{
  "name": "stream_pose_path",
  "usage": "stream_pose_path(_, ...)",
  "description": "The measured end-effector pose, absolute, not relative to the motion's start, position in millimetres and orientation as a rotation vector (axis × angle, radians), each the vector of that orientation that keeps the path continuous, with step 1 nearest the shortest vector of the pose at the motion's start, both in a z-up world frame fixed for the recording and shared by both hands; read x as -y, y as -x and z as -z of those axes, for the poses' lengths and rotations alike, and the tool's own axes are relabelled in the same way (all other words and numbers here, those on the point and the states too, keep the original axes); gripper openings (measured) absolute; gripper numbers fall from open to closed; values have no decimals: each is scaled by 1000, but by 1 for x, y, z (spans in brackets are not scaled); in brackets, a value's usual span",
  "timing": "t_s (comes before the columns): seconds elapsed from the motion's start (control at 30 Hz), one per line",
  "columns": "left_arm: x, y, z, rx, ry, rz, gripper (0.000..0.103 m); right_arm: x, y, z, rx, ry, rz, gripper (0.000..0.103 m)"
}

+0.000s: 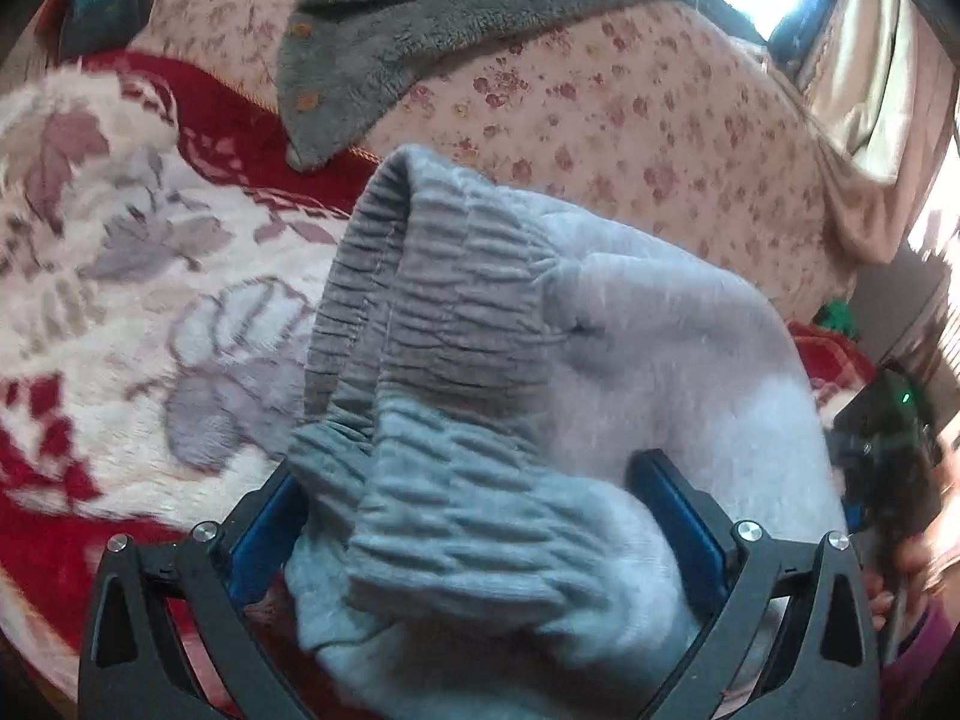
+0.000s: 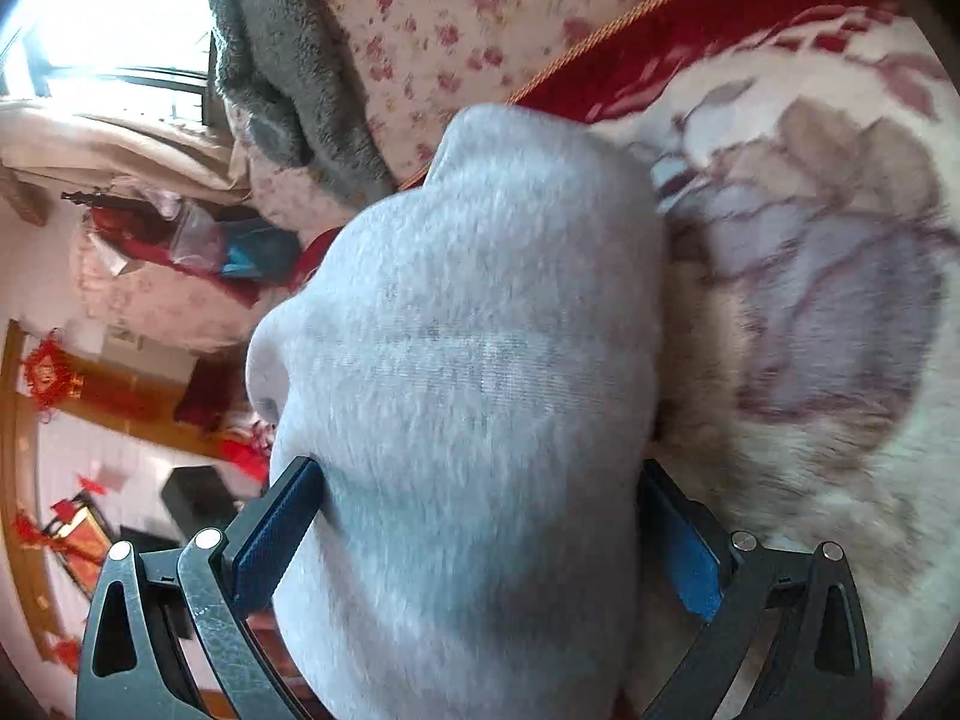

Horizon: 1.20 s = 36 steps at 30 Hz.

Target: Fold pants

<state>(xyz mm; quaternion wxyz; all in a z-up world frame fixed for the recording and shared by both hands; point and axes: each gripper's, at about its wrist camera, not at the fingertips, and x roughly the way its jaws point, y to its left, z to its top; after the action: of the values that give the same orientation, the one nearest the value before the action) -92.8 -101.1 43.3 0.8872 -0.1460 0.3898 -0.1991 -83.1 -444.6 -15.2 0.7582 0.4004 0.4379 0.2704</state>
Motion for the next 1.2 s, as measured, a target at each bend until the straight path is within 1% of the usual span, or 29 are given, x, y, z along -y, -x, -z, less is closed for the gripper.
stream_pose_path(0.03,98,91,-40,-817,339,429,103,442,84,13,-944,-854,-597,103)
stream_pose_path(0.1,97,91,-40,-813,345,450,101,438,87,7,-926,-823,-614,96)
stream_pose_path(0.13,99,92,-43,-810,335,456,95,437,88,3,-918,-816,-626,93)
stream_pose_path(0.17,101,94,-47,-801,324,464,88,438,90,0,-911,-808,-639,85)
stream_pose_path(0.2,103,97,-52,-789,315,471,85,439,93,-3,-905,-795,-648,78)
stream_pose_path(0.23,105,98,-57,-780,311,476,78,440,95,-7,-901,-784,-657,75)
stream_pose_path(0.27,107,100,-62,-770,305,478,74,442,96,-9,-897,-780,-662,70)
stream_pose_path(0.3,110,101,-68,-760,300,479,72,442,98,-14,-889,-775,-668,68)
stream_pose_path(0.37,115,104,-79,-738,306,498,59,445,101,-21,-876,-761,-674,64)
stream_pose_path(0.43,124,108,-94,-707,327,561,52,448,105,-29,-859,-748,-672,63)
stream_pose_path(0.5,136,112,-111,-672,299,564,52,453,109,-36,-845,-753,-697,60)
stream_pose_path(0.57,145,111,-125,-646,300,591,51,457,114,-44,-836,-726,-680,60)
stream_pose_path(0.63,151,110,-129,-654,287,591,52,463,117,-45,-833,-731,-670,60)
stream_pose_path(0.7,153,111,-128,-669,251,560,57,469,118,-42,-843,-738,-661,60)
stream_pose_path(0.73,153,112,-124,-685,227,532,62,469,117,-38,-853,-737,-659,60)
stream_pose_path(0.77,151,114,-120,-696,205,497,69,468,116,-35,-861,-737,-658,60)
stream_pose_path(0.8,148,117,-115,-700,181,455,73,467,115,-32,-870,-728,-654,60)
stream_pose_path(0.83,143,120,-111,-700,155,405,78,465,113,-29,-879,-709,-646,60)
stream_pose_path(0.87,138,122,-106,-700,130,355,84,464,112,-27,-888,-697,-641,63)
stream_pose_path(0.9,131,122,-100,-705,109,299,88,463,110,-23,-905,-703,-634,67)
stream_pose_path(0.93,126,121,-96,-713,115,284,98,465,108,-21,-910,-719,-631,71)
stream_pose_path(0.97,121,120,-92,-724,142,290,102,465,108,-20,-910,-726,-626,75)
stream_pose_path(1.03,118,113,-81,-768,197,331,103,463,106,-19,-921,-705,-618,82)
stream_pose_path(1.1,121,108,-72,-792,202,351,103,459,102,-16,-947,-690,-614,91)
stream_pose_path(1.2,120,107,-59,-812,274,408,103,458,100,-11,-952,-706,-618,94)
